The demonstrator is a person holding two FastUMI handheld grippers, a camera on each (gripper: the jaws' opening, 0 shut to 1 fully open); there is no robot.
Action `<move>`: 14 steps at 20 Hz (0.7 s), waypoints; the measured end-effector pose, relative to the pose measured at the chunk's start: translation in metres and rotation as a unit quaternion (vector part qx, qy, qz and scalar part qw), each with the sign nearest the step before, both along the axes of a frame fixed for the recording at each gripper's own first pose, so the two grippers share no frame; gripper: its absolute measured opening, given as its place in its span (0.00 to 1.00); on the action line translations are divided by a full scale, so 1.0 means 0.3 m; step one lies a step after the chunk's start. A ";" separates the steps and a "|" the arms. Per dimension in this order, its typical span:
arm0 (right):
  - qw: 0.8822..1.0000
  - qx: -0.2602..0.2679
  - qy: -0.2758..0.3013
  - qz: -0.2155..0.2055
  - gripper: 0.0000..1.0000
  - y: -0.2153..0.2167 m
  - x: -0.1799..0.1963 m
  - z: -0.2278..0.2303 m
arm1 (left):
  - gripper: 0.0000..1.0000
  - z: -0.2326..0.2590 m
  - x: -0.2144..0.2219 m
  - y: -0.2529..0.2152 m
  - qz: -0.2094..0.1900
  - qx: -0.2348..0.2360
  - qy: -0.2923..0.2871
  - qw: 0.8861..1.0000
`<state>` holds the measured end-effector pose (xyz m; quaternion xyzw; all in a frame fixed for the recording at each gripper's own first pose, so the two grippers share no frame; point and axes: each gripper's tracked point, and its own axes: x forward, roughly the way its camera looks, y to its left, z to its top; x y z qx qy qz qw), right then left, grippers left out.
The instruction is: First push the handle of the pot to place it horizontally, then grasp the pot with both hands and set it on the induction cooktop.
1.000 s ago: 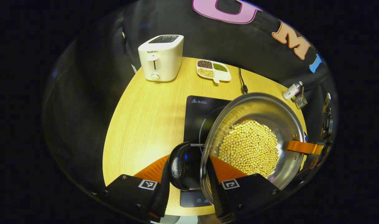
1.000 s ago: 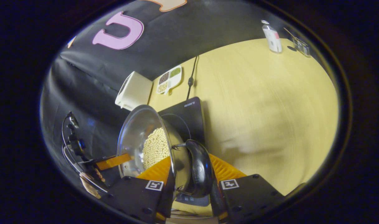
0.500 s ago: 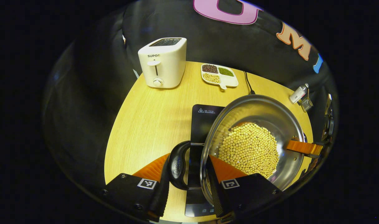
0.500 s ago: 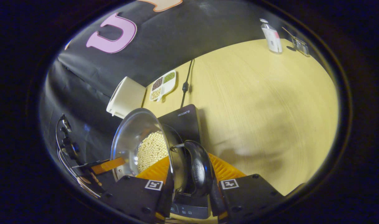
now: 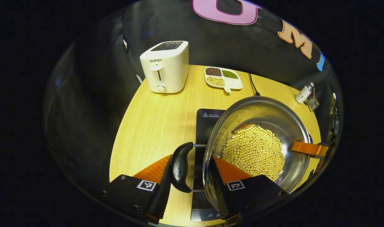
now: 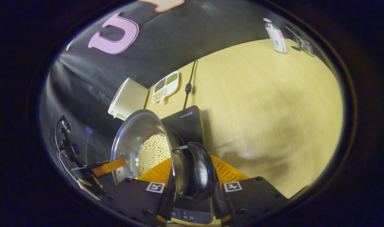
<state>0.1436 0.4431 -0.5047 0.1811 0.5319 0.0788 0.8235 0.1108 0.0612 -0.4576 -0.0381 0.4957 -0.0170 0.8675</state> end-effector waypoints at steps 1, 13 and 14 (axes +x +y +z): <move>1.000 -0.001 -0.001 0.000 0.49 0.002 0.003 -0.004 | 0.66 0.000 -0.002 -0.002 0.000 -0.001 -0.001 1.000; 0.996 -0.061 -0.065 0.008 0.95 -0.116 -0.058 0.104 | 0.99 0.115 -0.028 0.061 0.067 0.001 -0.088 0.994; 0.995 -0.065 -0.076 0.002 0.96 -0.133 -0.059 0.138 | 0.98 0.141 -0.041 0.062 0.071 0.007 -0.099 0.993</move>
